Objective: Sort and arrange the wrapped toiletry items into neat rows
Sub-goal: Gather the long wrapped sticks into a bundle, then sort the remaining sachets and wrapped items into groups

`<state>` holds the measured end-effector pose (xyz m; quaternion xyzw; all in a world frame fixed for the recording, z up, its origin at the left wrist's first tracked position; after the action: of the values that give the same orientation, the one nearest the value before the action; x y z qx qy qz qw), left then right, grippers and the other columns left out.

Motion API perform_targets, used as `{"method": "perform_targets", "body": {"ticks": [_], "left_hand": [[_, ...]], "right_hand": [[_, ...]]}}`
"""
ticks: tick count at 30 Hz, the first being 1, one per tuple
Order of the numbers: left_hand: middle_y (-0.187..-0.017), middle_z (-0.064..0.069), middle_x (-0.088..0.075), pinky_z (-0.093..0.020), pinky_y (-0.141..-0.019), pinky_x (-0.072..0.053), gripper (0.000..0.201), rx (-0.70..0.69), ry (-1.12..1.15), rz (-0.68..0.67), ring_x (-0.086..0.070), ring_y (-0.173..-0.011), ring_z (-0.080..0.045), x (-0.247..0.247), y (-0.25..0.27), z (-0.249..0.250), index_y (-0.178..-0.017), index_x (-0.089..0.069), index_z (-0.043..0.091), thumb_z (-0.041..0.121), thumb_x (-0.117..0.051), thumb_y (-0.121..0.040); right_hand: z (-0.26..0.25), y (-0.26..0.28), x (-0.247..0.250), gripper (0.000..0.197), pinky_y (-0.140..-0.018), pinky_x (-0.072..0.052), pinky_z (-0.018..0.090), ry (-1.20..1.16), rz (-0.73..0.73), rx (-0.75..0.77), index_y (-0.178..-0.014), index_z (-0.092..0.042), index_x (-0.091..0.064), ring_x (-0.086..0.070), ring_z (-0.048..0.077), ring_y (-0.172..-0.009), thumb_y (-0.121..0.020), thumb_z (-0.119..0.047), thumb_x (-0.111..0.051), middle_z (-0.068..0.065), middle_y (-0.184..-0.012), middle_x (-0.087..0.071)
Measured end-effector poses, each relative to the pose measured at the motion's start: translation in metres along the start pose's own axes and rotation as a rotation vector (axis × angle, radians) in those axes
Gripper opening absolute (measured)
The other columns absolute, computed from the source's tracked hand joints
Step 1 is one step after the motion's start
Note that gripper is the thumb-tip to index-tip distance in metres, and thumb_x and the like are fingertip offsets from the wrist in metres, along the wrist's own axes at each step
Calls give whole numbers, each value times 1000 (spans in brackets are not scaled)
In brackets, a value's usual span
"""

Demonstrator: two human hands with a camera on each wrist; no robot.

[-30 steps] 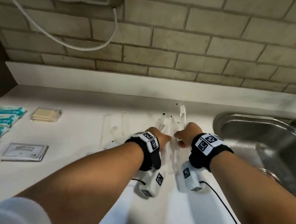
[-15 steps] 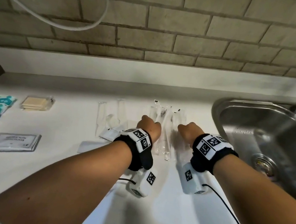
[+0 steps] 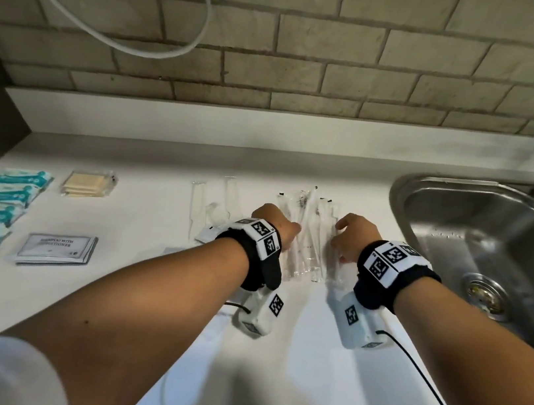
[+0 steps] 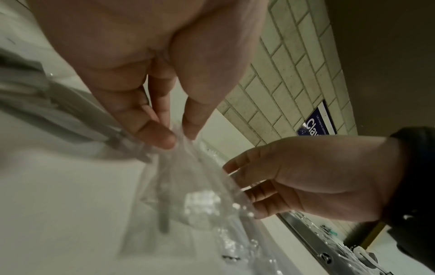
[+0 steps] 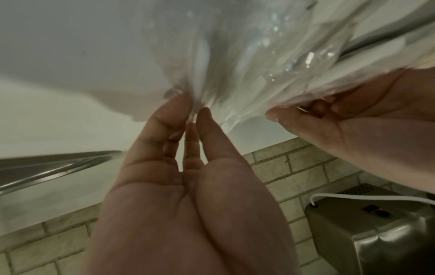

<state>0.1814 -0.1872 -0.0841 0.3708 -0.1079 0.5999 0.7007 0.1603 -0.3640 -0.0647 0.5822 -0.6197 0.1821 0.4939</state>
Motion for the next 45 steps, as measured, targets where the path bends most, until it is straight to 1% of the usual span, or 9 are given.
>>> {"method": "perform_targets", "body": {"ticks": [5,8,13,19,24,28,37,42,45], "left_hand": [[-57,-6,-60,-27,-70,-50,36,-21,-20,-61,-59,-58,-26,8,-1,0,-54,-53,12,27,-59,-86],[-54,-3,-57,-25,-64,-47,39,-76,-18,-74,-56,-51,-22,23,7,7,-56,-55,11,34,-63,-87],[-88,-8,-70,-26,-64,-52,18,-225,32,-54,-64,-70,-18,67,35,16,-99,-71,7,22,-67,-89],[-94,3,-69,-25,-79,-51,9,-345,-226,-10,-65,-86,-16,115,69,-28,-95,-68,19,17,-68,-86],[-115,5,-57,-27,-91,-46,43,-247,-493,-52,-57,-103,-14,117,82,-101,-114,-60,27,37,-73,-75],[-120,-3,-52,-36,-99,-44,60,-282,-544,-6,-54,-112,-21,117,81,-119,-130,-55,23,43,-73,-77],[-96,7,-58,-32,-82,-51,29,-279,-642,20,-59,-93,-19,115,71,-105,-105,-66,28,39,-61,-79],[-82,4,-65,-27,-79,-46,22,-280,-343,-14,-59,-82,-16,120,61,-95,-90,-67,14,26,-49,-97],[-79,8,-61,-26,-79,-45,14,-266,-125,-10,-56,-77,-12,125,53,-97,-103,-66,18,21,-54,-97]], "right_hand": [[-9,8,5,34,-94,-52,33,175,-7,13,-125,-2,-58,-62,29,-112,-93,-9,-52,12,-126,-62],[-22,14,7,32,-79,-51,32,235,20,17,-121,-2,-58,-64,30,-100,-93,-16,-49,13,-115,-64],[-81,36,-3,46,-86,-47,35,288,80,173,-132,-7,-46,-57,31,-115,-92,-30,-52,15,-133,-49],[-157,71,-63,46,-89,-45,29,316,-135,532,-130,-12,-53,-56,25,-117,-87,-25,-63,8,-130,-57],[-174,77,-105,54,-100,-44,36,546,-198,650,-140,-16,-45,-50,29,-123,-91,-36,-56,7,-142,-47],[-181,73,-111,47,-94,-51,38,580,-178,638,-130,-13,-56,-58,32,-111,-88,-33,-60,11,-127,-55],[-174,48,-84,45,-81,-45,25,159,-105,488,-123,-14,-56,-59,25,-109,-80,-10,-68,8,-123,-60],[-167,40,-65,37,-81,-51,27,77,-123,421,-112,-10,-67,-62,22,-94,-77,0,-67,9,-111,-68],[-164,34,-59,34,-87,-56,33,30,-158,388,-110,-7,-69,-63,21,-82,-76,-1,-72,10,-97,-71]]}}
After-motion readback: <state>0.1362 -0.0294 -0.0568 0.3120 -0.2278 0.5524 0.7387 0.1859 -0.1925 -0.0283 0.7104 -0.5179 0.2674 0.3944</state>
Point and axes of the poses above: each hand's wrist, its own y-axis away from the middle knuckle, its own x-axis out of the back of the hand, z = x × y, the point moved 10 cm from there along -y, towards the middle knuckle
